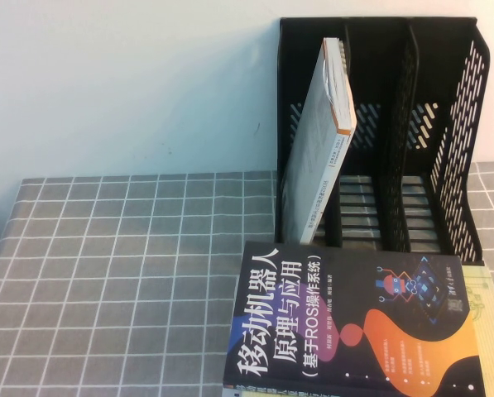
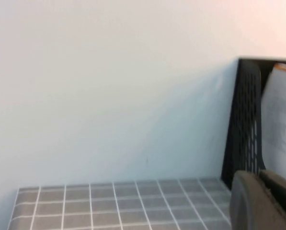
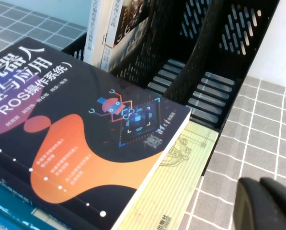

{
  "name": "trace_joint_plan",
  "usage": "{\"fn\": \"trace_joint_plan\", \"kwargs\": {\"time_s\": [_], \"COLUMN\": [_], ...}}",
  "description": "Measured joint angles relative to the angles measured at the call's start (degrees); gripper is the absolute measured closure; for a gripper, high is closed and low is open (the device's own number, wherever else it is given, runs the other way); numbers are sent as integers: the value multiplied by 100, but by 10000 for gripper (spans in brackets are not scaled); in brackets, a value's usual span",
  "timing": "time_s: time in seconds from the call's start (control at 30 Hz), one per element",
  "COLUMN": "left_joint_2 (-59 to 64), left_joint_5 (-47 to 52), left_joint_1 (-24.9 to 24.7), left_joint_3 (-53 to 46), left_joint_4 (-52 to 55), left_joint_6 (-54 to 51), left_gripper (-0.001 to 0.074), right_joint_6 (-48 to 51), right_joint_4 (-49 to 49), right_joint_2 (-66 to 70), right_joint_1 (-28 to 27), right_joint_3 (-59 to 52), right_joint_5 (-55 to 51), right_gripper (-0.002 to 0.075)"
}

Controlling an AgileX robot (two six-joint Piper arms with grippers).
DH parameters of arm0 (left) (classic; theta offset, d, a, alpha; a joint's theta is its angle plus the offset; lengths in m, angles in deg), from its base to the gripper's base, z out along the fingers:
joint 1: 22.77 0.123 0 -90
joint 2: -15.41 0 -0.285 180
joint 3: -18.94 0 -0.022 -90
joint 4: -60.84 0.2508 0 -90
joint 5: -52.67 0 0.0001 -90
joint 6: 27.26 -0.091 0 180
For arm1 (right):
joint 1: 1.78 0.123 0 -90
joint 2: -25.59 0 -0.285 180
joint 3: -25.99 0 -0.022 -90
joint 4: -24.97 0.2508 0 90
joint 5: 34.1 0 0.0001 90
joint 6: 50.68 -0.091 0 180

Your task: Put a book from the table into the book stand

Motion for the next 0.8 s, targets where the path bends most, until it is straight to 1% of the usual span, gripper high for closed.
{"fn": "trace_joint_plan", "kwargs": {"time_s": [0.07, 0.13, 0.23, 0.3, 0.53, 0.7, 0.8], "left_joint_2": [-305, -440, -479, -487, -487, -487, -487], "left_joint_5": [-578, -836, -826, -754, -181, 587, 1062], "left_joint_1": [310, 609, 1004, 1163, 1249, 1259, 1259], "left_joint_3": [-522, -770, -809, -809, -809, -809, -809], "left_joint_4": [0, 0, 98, 139, 219, 255, -78], "left_joint_6": [222, 484, 1009, 1150, 1176, 1129, 971], "left_gripper": [734, 734, 734, 734, 734, 734, 734], "right_joint_6": [0, 0, 0, 0, 0, 0, 0], "right_joint_4": [-40, -40, -40, 0, 0, 0, 0], "right_joint_2": [0, 0, 0, 0, 0, 0, 0], "right_joint_1": [0, 0, 0, 0, 0, 0, 0], "right_joint_3": [0, 0, 0, 0, 0, 0, 0], "right_joint_5": [0, 0, -12, -12, -12, -12, -12], "right_gripper": [729, 729, 729, 729, 729, 729, 729]}}
